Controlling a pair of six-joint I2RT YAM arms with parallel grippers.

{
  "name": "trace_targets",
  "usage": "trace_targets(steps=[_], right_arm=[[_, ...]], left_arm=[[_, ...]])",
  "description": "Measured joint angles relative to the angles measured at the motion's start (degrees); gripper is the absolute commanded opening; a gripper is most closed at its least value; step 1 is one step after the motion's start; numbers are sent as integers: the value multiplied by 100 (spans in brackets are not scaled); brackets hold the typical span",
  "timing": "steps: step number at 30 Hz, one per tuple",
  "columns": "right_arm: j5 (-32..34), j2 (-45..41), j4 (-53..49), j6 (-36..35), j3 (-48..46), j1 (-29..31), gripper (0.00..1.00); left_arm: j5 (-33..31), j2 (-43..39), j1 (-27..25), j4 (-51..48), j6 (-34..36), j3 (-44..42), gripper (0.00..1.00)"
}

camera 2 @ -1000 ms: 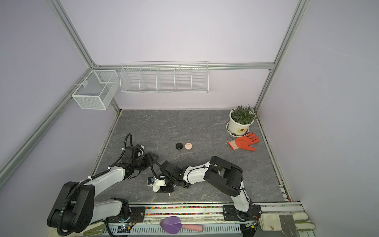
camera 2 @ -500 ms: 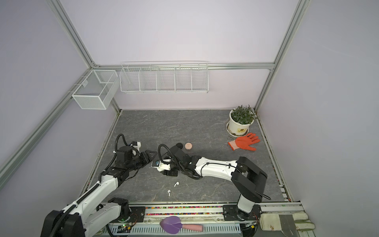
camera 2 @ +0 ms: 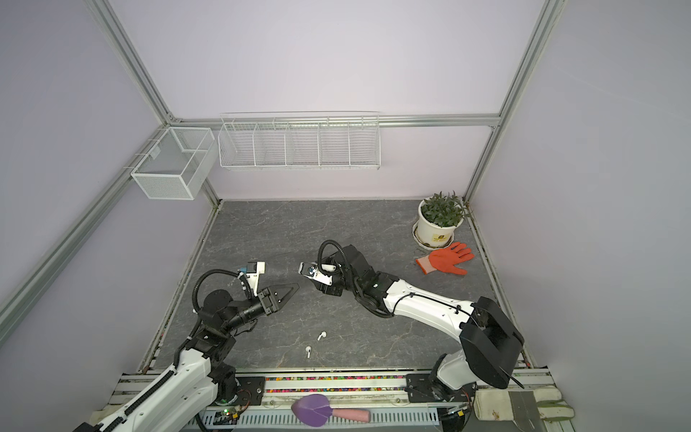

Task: Insert the wireless bluetooth earbuds into the charging case
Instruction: 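Lift the white case toward the left gripper while left grasps it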

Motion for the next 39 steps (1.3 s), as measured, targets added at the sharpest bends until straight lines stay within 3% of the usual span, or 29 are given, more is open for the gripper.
trace_targets(steps=[8, 15, 21, 34, 39], right_arm=[[-356, -116, 70, 7, 0, 7, 37], [-437, -114, 83, 13, 0, 28, 37], [-435, -109, 129, 11, 4, 46, 37], [-431, -11, 129, 7, 90, 129, 38], [-433, -11, 129, 7, 111, 142, 38]], left_arm=[[138, 1390, -24, 1753, -109, -83, 49], [332, 2035, -28, 2677, -190, 85, 42], [361, 2116, -26, 2796, -181, 131, 37], [363, 2118, -24, 2710, -160, 133, 35], [356, 2118, -22, 2706, -142, 133, 29]])
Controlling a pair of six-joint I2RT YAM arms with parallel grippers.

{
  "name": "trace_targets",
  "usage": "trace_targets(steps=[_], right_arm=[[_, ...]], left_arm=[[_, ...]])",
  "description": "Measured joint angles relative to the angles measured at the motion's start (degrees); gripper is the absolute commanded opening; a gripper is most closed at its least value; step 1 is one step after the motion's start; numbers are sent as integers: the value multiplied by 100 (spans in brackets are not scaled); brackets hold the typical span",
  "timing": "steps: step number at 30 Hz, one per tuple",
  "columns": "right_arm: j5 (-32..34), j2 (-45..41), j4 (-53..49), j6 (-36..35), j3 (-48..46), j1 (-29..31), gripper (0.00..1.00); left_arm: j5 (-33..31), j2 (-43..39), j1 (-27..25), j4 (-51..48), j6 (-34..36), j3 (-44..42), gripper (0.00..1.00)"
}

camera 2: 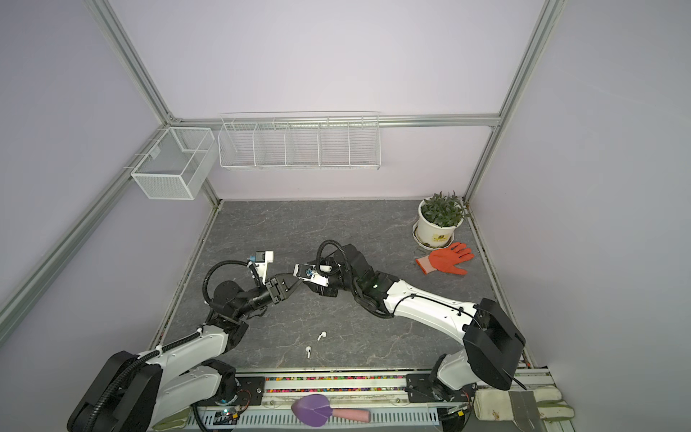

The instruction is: Insert the wireless bluetooth earbuds into the charging case

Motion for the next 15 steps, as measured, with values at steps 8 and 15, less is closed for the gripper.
trace_targets(steps=[8, 15], right_arm=[[35, 28, 0, -28, 33, 20, 51], [-2, -52, -245, 138, 55, 79, 74]], left_arm=[[-63, -15, 0, -76, 15, 0, 16], [-111, -273, -37, -293, 422, 0, 0]])
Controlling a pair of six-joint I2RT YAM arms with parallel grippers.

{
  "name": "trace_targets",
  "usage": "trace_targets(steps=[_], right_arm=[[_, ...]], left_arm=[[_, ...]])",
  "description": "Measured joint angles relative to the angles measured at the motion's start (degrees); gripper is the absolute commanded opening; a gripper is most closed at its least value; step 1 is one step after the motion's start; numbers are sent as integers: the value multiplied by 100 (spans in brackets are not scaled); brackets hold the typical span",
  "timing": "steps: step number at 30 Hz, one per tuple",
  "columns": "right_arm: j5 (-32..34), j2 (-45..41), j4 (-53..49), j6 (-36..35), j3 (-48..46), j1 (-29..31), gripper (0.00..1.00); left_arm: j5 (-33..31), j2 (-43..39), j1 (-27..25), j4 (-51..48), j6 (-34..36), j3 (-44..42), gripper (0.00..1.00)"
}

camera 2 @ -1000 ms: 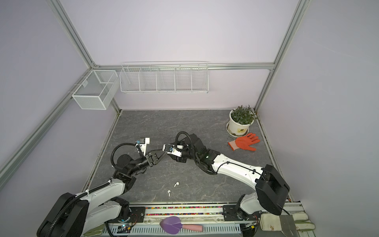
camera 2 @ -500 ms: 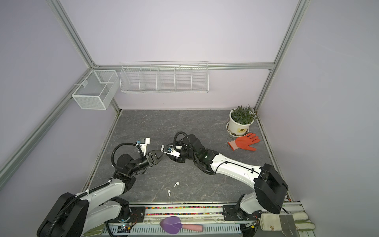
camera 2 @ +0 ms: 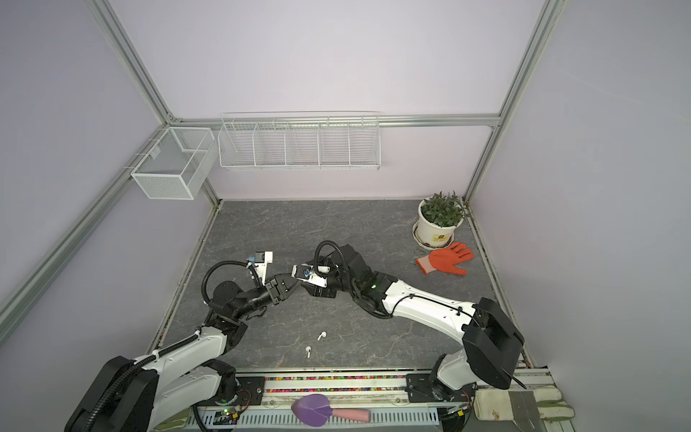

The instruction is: Insert the wireless bluetooth earbuds into the charging case

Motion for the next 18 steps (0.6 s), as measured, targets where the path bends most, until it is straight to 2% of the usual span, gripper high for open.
trace_targets(steps=[4, 10, 14, 18], right_arm=[[-251, -599, -516, 232, -2, -70, 77], [-859, -1541, -881, 503, -2, -354, 70], [-1394, -1652, -1095, 704, -2, -610, 66], [-1762, -1657, -1224, 793, -2, -866, 58]], left_arm=[[-306, -118, -199, 74, 785, -15, 0], [-577, -70, -455, 542, 2330, -411, 0], [-525, 96, -457, 861, 2872, -415, 0], [-299, 234, -457, 1110, 3158, -415, 0]])
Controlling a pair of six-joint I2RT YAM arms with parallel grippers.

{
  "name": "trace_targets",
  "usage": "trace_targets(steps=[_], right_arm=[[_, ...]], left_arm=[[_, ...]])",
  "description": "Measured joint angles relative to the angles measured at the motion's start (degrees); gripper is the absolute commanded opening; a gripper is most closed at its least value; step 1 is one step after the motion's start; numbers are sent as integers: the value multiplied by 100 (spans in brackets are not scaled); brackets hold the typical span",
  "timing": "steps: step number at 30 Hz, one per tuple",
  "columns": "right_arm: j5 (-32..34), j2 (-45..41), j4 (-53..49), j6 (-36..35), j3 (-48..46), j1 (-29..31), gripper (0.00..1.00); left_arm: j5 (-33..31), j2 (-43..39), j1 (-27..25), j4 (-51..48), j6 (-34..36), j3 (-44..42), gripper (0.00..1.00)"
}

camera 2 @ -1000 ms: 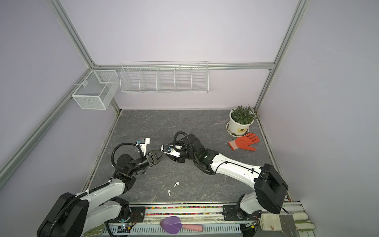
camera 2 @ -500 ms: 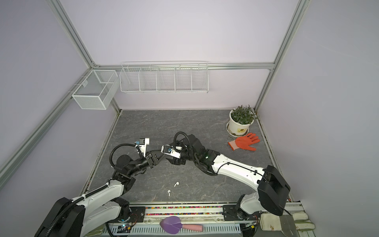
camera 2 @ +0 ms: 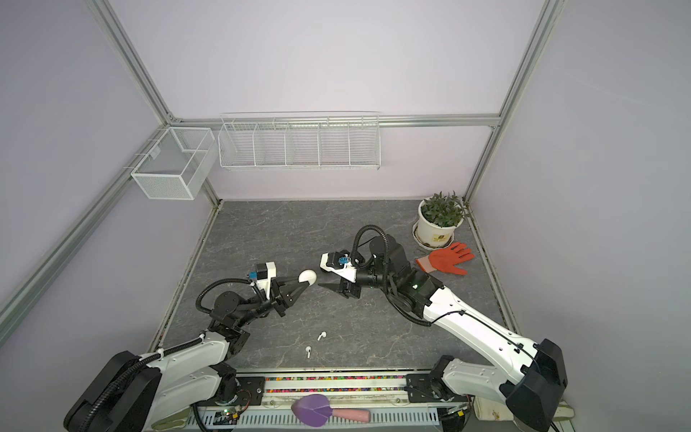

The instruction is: Insert the wireless bluetooth earbuds into the charging case

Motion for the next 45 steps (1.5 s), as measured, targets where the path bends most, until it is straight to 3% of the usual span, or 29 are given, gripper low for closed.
trace_targets(steps=[15, 19, 26, 30, 45], right_arm=[[-227, 664, -286, -396, 323, -39, 56], [-841, 772, -197, -243, 323, -208, 56], [-2273, 1097, 796, 758, 170, -774, 55], [-2739, 1379, 1128, 1152, 133, -780, 49], [-3263, 1762, 1167, 1412, 238, -758, 33]], left_arm=[[575, 664, 0, 1036, -267, 26, 0], [658, 765, 0, 1104, -437, 129, 0], [675, 691, 0, 1250, -560, 299, 0], [678, 686, 0, 1248, -601, 302, 0], [732, 625, -7, 1296, -695, 302, 0]])
